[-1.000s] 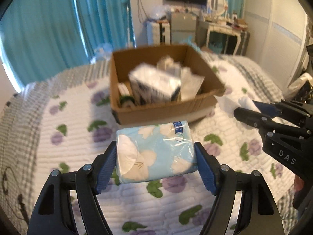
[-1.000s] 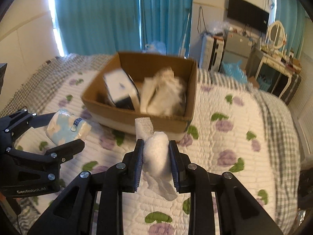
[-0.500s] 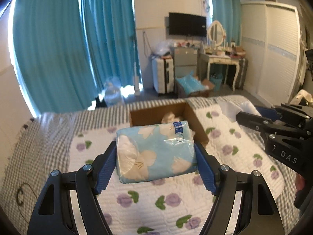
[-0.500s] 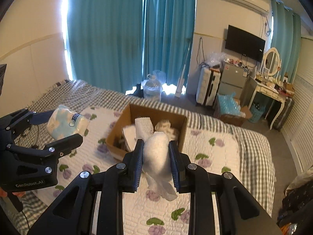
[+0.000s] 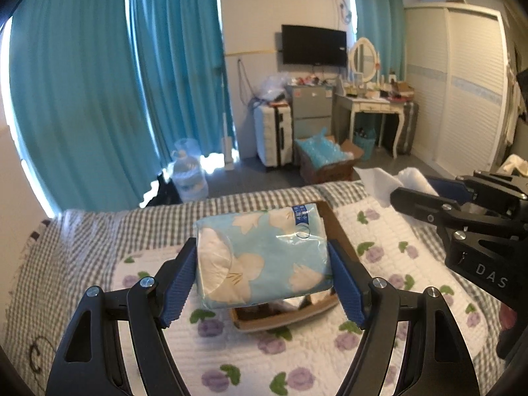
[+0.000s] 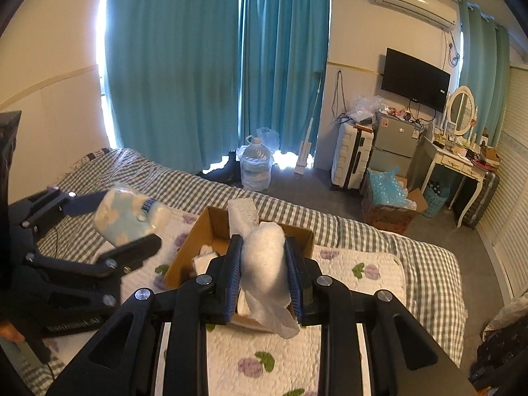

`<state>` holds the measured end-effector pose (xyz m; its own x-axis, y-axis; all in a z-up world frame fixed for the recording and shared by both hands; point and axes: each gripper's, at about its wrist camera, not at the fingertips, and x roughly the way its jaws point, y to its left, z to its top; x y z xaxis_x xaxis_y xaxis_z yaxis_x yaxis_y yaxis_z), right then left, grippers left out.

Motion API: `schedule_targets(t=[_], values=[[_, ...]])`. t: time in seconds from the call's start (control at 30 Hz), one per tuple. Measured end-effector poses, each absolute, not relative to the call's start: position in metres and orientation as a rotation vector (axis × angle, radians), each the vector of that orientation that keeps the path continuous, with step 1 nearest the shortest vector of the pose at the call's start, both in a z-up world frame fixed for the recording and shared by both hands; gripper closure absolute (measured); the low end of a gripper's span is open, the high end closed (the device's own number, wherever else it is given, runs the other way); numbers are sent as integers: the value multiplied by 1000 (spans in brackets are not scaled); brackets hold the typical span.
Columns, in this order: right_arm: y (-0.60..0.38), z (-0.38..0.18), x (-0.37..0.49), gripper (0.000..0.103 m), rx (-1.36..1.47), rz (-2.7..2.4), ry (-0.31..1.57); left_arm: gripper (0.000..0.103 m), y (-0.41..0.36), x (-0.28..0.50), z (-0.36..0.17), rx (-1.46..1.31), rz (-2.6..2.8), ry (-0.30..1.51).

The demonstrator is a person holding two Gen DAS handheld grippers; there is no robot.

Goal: Organize soft objects

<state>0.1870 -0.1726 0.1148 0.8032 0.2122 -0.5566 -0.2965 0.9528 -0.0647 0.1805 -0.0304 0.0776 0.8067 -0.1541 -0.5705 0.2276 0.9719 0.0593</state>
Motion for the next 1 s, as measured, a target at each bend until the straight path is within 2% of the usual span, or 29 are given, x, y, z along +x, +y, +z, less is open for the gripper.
schedule_targets(t=[0.47, 0.8, 0.87, 0.93, 1.0], values=[[-156, 49, 301, 78, -97, 275, 644, 28, -39, 281, 9, 158, -241, 694], [-162, -13, 358, 78, -42, 259, 729, 27, -38, 315, -36, 131, -249, 737], [-164, -16, 360, 72, -21, 263, 723, 25, -40, 317, -36, 131, -264, 737], [-167, -17, 363, 37, -14, 240, 720, 23, -43, 318, -34, 144, -233, 730], [-171, -13, 361, 35, 5, 226, 702, 23, -40, 318, -31, 130, -214, 720]])
